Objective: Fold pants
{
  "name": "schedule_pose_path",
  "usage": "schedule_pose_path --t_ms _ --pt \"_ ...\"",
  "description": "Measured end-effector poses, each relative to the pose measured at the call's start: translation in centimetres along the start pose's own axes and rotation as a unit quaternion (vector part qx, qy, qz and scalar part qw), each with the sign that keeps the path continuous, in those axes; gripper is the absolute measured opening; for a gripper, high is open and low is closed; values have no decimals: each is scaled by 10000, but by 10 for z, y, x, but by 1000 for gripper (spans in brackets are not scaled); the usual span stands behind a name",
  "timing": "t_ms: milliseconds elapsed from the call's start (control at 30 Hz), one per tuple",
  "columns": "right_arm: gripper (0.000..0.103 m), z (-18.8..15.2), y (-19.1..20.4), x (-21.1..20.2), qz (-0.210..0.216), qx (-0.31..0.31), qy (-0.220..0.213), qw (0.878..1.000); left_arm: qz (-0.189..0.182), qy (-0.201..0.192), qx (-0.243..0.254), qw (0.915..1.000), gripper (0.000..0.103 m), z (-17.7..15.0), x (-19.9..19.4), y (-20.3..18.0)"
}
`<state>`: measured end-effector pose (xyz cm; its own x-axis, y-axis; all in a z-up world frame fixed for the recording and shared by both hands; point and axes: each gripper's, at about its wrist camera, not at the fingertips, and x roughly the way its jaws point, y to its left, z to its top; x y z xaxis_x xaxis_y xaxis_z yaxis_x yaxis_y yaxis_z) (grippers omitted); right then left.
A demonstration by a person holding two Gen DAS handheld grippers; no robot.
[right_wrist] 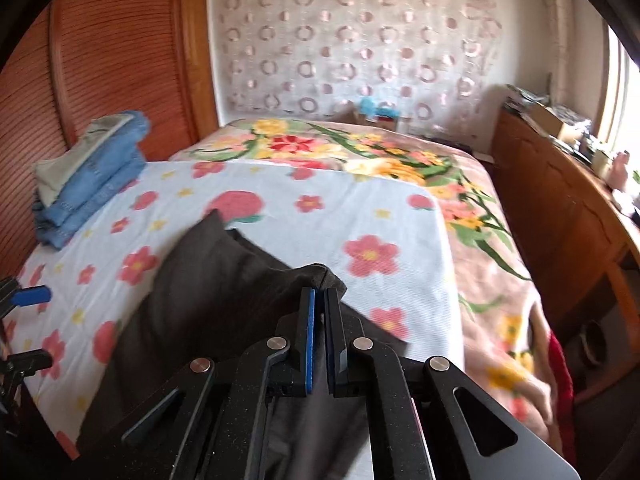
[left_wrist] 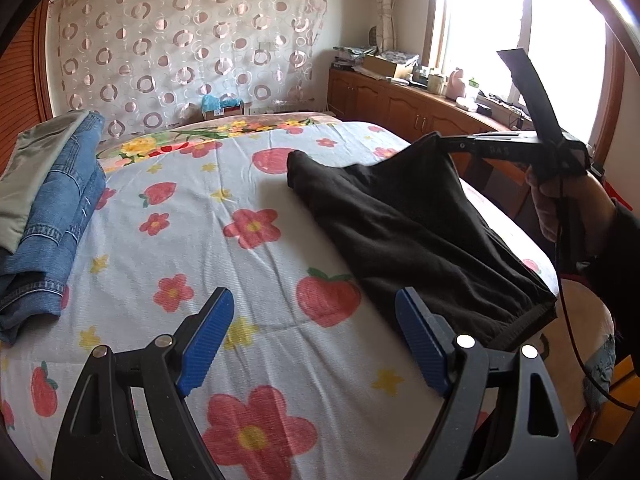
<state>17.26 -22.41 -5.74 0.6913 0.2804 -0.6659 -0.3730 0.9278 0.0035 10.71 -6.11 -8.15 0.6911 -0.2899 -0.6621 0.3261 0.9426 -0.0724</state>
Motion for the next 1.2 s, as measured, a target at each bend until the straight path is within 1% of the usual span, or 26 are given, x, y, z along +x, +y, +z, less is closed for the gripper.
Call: schedule_pose_path --t_ms 133,333,433,500,600,733,900,1100,1200 --pt "4 1 -3 0 -249 133 60 9996 -9 12 8 10000 84 -1 1 -1" --pt "4 6 -5 1 -431 272 120 9986 -23 27 1 10000 84 -1 2 -2" --pt "4 6 -2 4 -331 369 129 9987 -50 41 0 10000 84 -3 3 -4" --pt "4 4 -4 1 -212 385 54 9990 -66 58 18 10000 84 -3 5 -6" --pt "16 -1 -7 1 -155 392 69 9991 -86 78 41 9999 84 -4 7 -9" --pt "17 -6 -10 -7 -94 423 62 9990 -118 81 59 9999 84 -4 8 -12" --pt "17 -19 -10 -29 11 530 -84 9986 -138 77 108 9998 84 -3 7 -17" --pt "17 -47 -3 -63 95 595 -231 9979 -187 36 174 9997 84 0 5 -25" --pt "27 -61 0 -74 43 626 -173 9979 -210 45 189 9996 84 0 6 -27"
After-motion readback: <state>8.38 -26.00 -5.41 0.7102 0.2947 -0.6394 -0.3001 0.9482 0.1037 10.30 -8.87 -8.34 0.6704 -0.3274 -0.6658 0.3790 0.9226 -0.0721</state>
